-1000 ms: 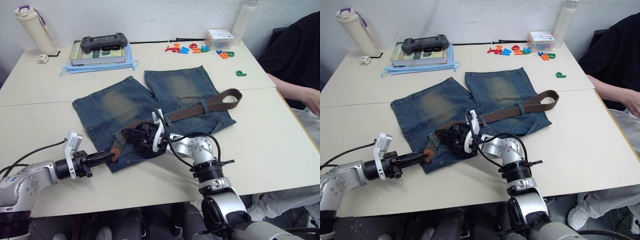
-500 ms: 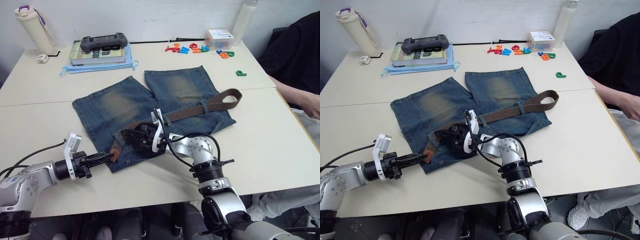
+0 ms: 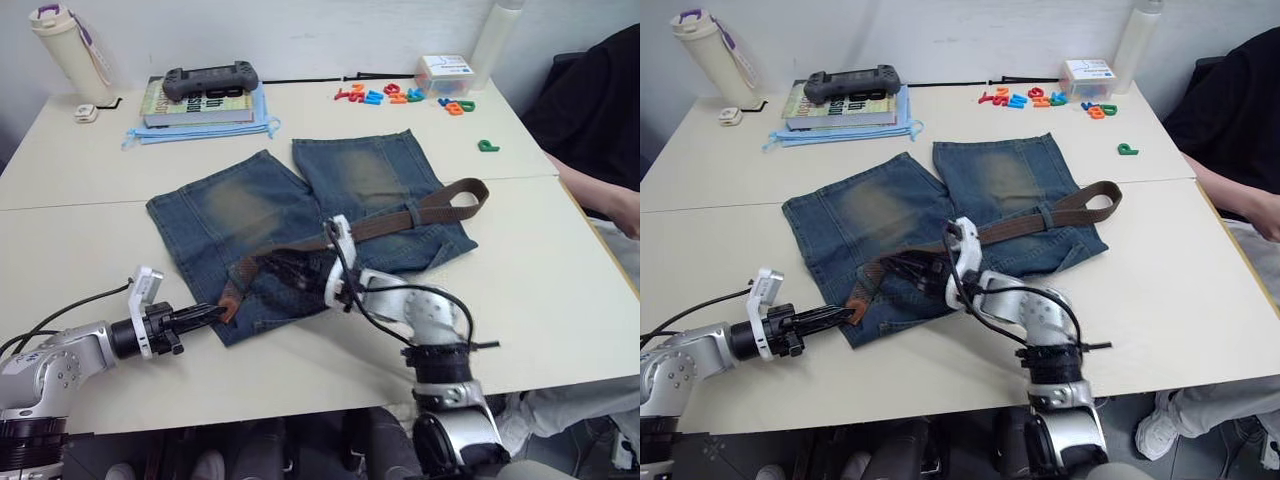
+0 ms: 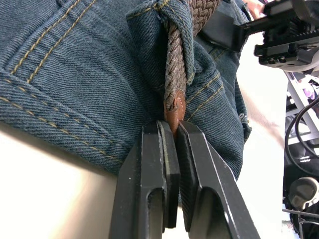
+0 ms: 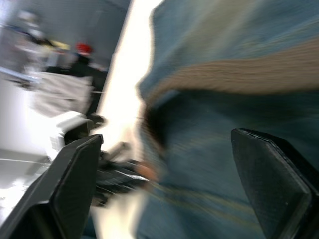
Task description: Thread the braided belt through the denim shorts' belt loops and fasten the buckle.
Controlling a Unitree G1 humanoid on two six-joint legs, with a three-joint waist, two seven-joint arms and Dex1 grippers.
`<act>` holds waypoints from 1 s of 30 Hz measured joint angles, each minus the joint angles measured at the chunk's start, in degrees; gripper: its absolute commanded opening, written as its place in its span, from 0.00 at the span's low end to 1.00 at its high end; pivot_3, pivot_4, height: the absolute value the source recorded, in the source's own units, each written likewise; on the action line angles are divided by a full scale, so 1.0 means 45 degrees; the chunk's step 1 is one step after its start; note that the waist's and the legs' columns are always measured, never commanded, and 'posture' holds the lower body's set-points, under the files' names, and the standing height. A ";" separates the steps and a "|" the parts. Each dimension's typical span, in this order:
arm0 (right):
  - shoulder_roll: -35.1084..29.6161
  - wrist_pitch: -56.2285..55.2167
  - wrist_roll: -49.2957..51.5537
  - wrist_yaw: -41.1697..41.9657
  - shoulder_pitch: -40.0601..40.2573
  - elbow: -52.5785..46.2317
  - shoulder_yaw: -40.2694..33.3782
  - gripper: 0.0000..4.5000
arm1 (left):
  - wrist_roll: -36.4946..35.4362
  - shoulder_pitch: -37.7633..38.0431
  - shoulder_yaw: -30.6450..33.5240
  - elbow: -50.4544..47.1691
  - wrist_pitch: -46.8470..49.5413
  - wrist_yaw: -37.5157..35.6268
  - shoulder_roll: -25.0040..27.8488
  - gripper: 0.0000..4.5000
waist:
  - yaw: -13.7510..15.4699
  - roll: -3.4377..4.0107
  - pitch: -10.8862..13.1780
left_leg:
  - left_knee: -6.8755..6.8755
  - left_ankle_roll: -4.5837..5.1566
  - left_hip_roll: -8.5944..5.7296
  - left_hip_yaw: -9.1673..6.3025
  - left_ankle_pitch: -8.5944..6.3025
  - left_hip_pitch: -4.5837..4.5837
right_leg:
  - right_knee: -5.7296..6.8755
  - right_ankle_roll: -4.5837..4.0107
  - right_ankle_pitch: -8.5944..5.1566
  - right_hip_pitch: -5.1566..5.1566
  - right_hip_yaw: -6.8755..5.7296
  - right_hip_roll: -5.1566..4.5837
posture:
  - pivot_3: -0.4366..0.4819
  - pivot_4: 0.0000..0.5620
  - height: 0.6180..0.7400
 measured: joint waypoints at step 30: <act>-0.3192 -0.3321 -0.7252 0.0529 0.1570 -0.2987 0.5198 0.02 | 0.1383 0.0638 0.0021 0.2235 -0.1950 -0.2853 0.2831 0.00 | 0.0170 -0.0053 -0.0029 | -0.0109 -0.0042 0.0002 -0.0012 0.0055 0.0084 | -0.0064 -0.0016 0.0006 0.0055 -0.0033 0.0009 | 0.48 0.27 0.40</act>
